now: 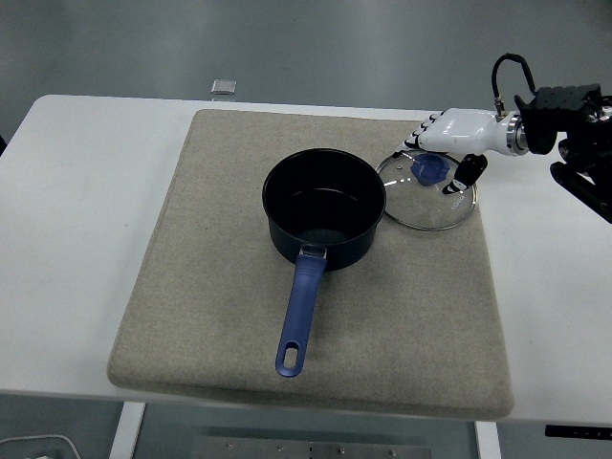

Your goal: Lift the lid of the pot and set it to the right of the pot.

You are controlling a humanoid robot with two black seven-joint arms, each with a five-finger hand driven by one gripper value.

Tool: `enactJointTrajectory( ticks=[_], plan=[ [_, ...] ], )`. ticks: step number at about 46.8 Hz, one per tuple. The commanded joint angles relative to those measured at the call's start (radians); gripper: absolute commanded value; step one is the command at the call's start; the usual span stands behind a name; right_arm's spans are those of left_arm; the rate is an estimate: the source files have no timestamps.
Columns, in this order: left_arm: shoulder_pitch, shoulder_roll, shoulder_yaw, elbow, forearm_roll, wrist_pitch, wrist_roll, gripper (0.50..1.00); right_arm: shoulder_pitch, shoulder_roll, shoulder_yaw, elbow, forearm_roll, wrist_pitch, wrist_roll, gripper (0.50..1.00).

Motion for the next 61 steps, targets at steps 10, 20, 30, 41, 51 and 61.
enactJointTrajectory(
  ticks=[10,20,30,41,51,61],
  plan=[
    [0.0,0.0,0.0,0.0,0.0,0.0,-0.001,1.0,0.003,-0.002,-0.015,-0.006,-0.005,0.004,0.0,0.901],
    [0.0,0.0,0.0,0.0,0.0,0.0,0.0,1.0,0.022,-0.003,-0.015,-0.011,-0.002,0.0,0.0,0.901],
    [0.0,0.0,0.0,0.0,0.0,0.001,0.0,1.0,0.05,-0.023,-0.022,-0.011,-0.002,0.002,0.0,0.901],
    [0.0,0.0,0.0,0.0,0.0,0.001,0.0,1.0,0.064,-0.025,-0.021,-0.011,-0.002,-0.006,0.0,0.901],
    [0.0,0.0,0.0,0.0,0.0,0.001,0.0,1.0,0.087,-0.023,-0.019,-0.011,0.0,-0.009,0.0,0.901],
    [0.0,0.0,0.0,0.0,0.0,0.0,0.0,1.0,0.099,-0.022,-0.018,-0.011,0.003,-0.01,0.0,0.901]
  ],
)
